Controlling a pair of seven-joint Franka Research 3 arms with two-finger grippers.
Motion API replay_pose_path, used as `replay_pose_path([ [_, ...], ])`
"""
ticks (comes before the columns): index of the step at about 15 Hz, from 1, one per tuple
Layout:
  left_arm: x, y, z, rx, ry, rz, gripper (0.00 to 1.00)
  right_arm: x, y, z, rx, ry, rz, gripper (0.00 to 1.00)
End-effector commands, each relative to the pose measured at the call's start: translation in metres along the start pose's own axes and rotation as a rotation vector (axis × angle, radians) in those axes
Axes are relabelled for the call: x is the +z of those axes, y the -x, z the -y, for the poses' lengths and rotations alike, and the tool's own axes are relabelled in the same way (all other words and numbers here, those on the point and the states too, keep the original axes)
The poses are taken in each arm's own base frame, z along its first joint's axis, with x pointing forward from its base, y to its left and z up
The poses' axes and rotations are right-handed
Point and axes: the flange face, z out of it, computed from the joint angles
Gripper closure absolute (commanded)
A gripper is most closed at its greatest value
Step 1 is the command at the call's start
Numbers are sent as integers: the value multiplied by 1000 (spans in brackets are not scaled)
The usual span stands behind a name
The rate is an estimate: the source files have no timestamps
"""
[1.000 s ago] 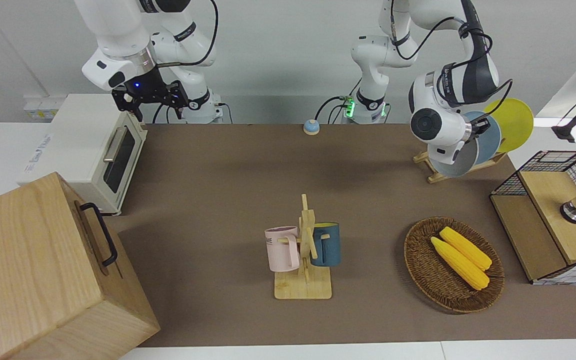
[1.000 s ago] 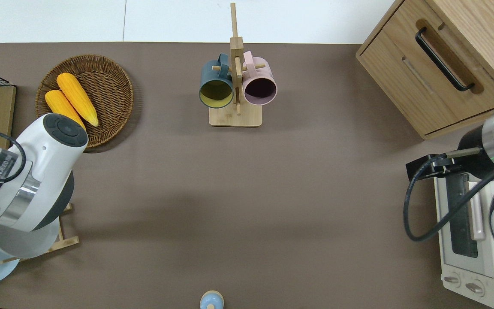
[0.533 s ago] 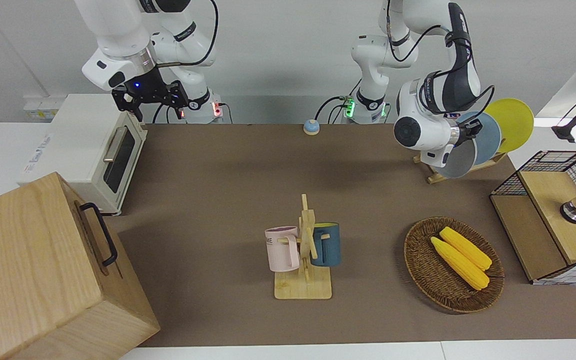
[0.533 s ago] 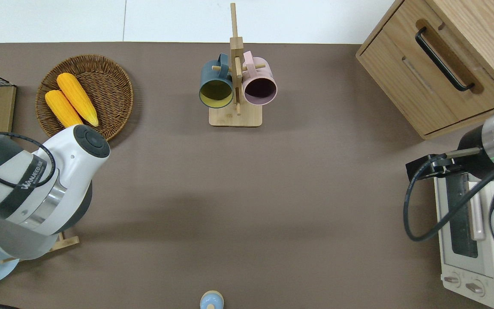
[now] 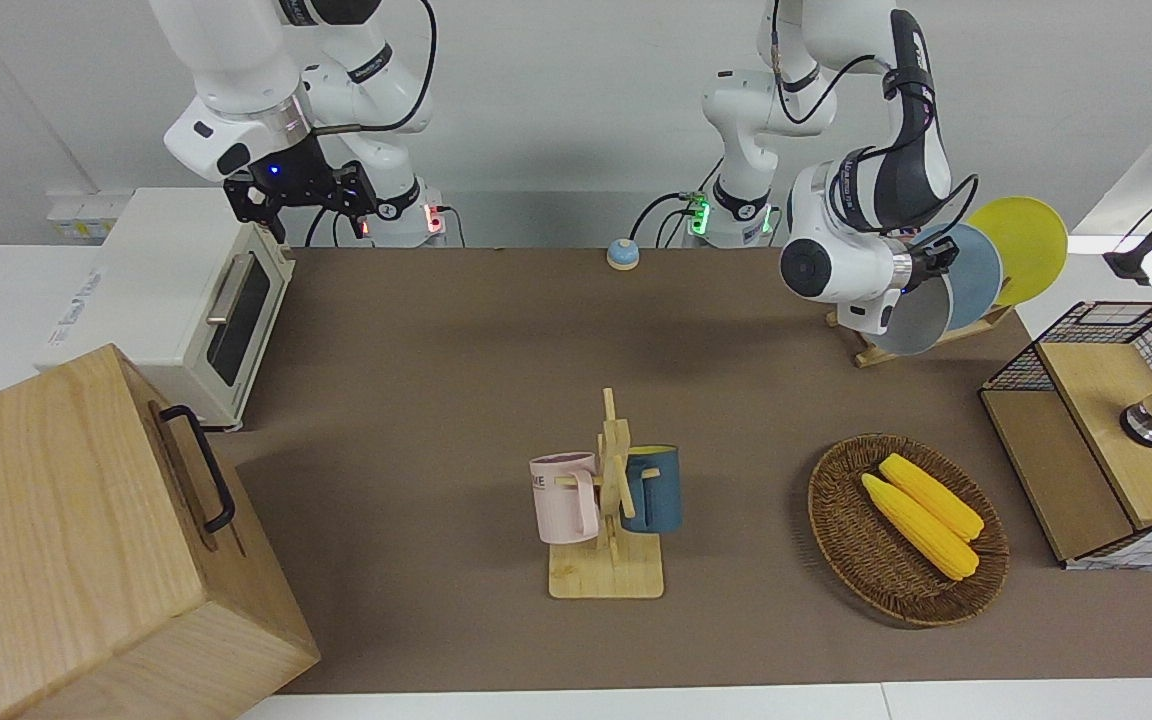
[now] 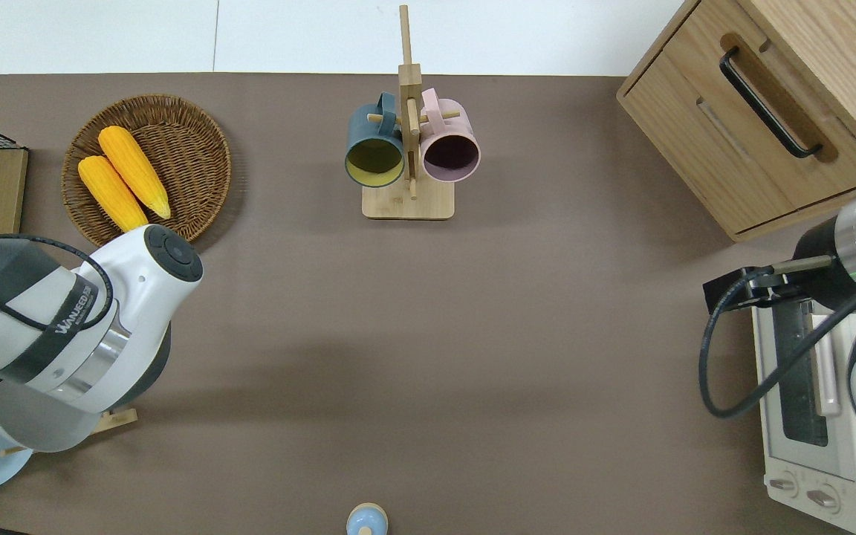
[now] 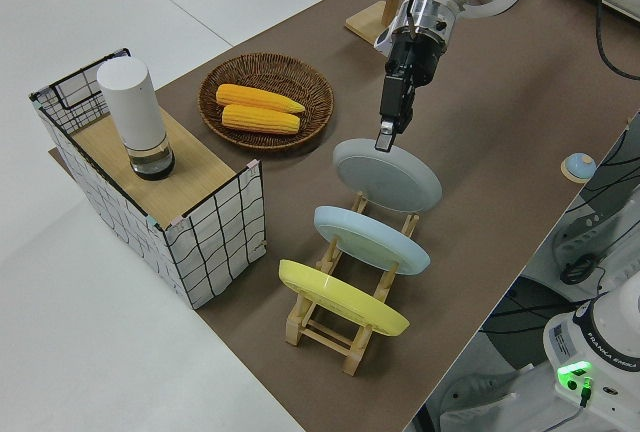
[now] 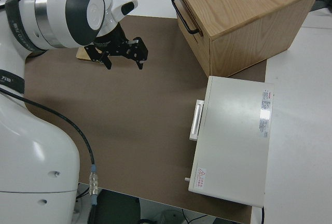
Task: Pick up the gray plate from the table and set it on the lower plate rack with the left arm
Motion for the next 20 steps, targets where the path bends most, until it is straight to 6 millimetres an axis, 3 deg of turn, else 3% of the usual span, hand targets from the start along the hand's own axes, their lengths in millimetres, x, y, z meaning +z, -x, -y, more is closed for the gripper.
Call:
replay_pose_path([
  [1,-5,11,-11,31,39,15,1000,-3,2,-2,15,7,3,17],
  [8,-12,12,10,103,76,6,1000,-3,2,-2,15,6,1,17],
  [16,-6,8,-10,106,99,3,1000,-2,2,-3,17,6,4,17],
  [20,-9,10,14,163,119,2,1000,-3,2,-3,17,6,1,17],
])
